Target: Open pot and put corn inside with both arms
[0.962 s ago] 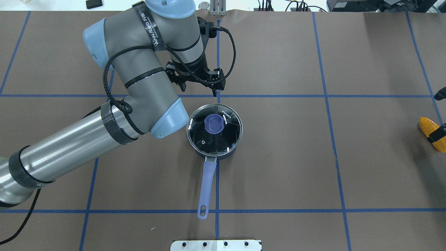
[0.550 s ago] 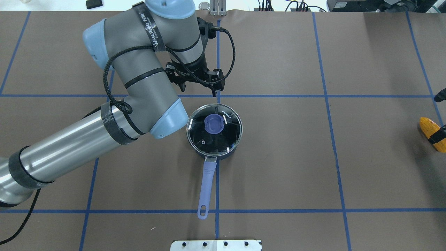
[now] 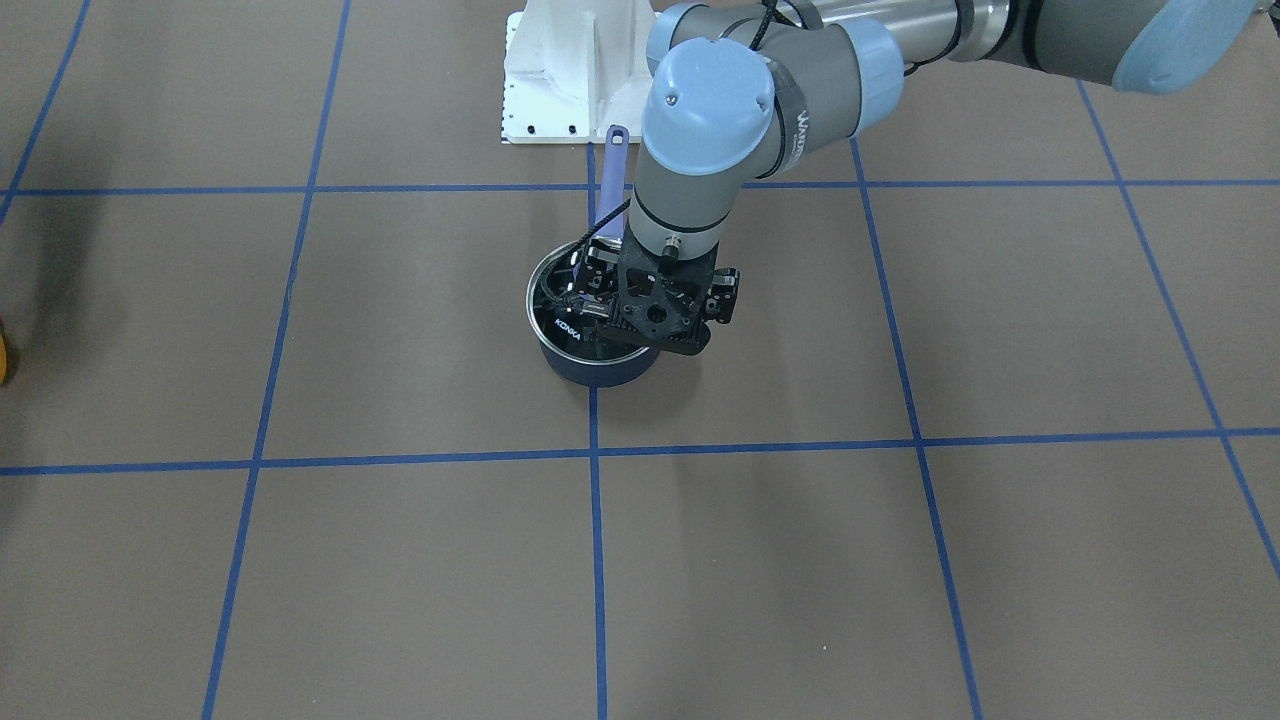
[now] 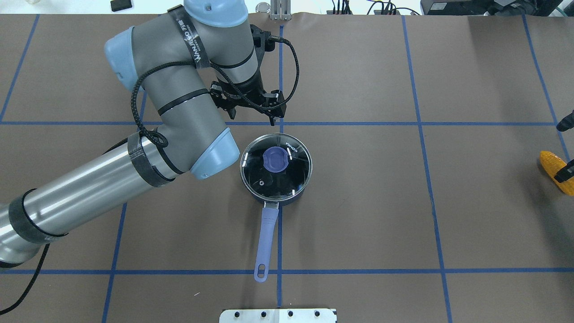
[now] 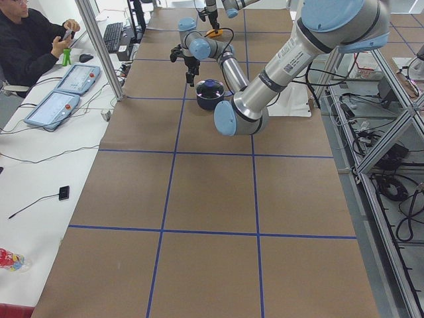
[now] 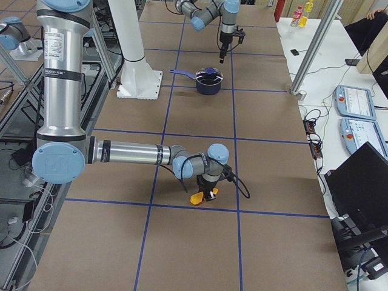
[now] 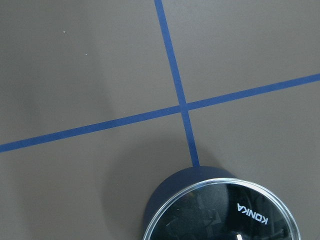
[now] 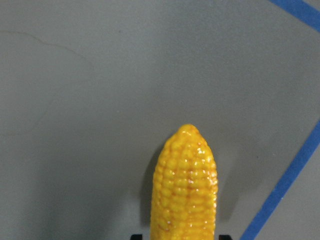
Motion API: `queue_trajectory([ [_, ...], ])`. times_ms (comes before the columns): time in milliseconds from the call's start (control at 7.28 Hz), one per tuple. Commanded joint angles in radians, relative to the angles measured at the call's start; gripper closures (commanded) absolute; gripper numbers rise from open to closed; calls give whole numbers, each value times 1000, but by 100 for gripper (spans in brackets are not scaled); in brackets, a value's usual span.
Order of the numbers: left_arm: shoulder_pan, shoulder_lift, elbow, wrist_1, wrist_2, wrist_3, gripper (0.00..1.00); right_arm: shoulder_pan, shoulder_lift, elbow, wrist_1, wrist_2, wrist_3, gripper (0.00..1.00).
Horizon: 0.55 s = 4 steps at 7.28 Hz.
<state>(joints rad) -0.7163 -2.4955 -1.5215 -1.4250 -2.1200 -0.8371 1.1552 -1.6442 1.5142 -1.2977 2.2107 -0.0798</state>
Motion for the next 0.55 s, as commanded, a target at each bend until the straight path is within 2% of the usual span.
queue_trajectory([
  [0, 0, 1, 0, 0, 0, 4, 0, -14, 6, 0, 0, -22, 0, 62],
  [412, 0, 3, -12, 1, 0, 6, 0, -15, 20, 29, -9, 3, 2, 63],
])
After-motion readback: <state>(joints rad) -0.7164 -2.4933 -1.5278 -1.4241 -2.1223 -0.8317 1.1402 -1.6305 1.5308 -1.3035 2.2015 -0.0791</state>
